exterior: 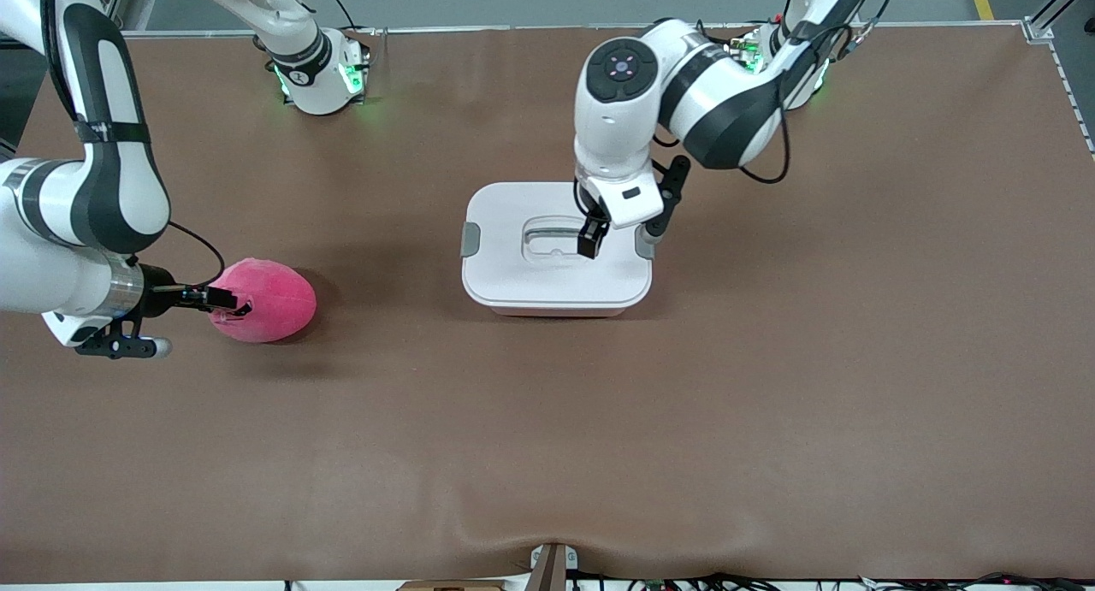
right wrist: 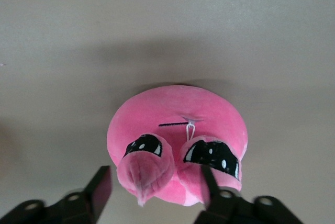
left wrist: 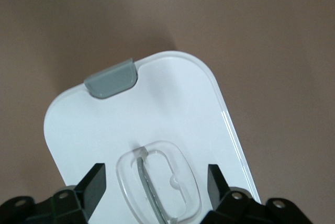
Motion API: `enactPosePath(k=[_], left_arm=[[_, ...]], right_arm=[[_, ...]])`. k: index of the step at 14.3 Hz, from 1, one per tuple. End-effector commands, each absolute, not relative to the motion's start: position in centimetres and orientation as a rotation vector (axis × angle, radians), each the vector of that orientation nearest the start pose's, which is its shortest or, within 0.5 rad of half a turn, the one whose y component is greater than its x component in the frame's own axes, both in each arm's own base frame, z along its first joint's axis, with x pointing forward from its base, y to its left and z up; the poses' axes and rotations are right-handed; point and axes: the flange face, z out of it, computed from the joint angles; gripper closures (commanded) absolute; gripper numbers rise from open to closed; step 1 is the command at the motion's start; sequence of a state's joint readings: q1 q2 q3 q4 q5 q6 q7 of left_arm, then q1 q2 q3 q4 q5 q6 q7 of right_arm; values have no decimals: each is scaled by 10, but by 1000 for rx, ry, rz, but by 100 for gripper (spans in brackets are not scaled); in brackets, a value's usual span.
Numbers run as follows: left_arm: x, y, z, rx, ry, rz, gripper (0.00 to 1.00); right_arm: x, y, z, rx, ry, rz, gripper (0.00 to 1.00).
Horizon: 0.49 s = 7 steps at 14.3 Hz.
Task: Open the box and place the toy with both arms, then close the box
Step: 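Grasp the lid handle with the left gripper while the right gripper grasps the toy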
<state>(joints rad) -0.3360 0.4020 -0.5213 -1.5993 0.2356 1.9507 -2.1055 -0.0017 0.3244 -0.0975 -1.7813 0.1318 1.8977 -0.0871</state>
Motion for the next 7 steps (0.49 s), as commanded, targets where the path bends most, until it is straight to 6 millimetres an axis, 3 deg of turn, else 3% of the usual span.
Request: enactPosePath(k=[1,7], left_arm=[[473,-477,414,-2534,-1870,-79,17],[454,-509,382,-2435,-2010,-135,21]], right_arm=[[612,-43,359,-3012,114,299,35],[610,-36,354,-3007,101,332,50]])
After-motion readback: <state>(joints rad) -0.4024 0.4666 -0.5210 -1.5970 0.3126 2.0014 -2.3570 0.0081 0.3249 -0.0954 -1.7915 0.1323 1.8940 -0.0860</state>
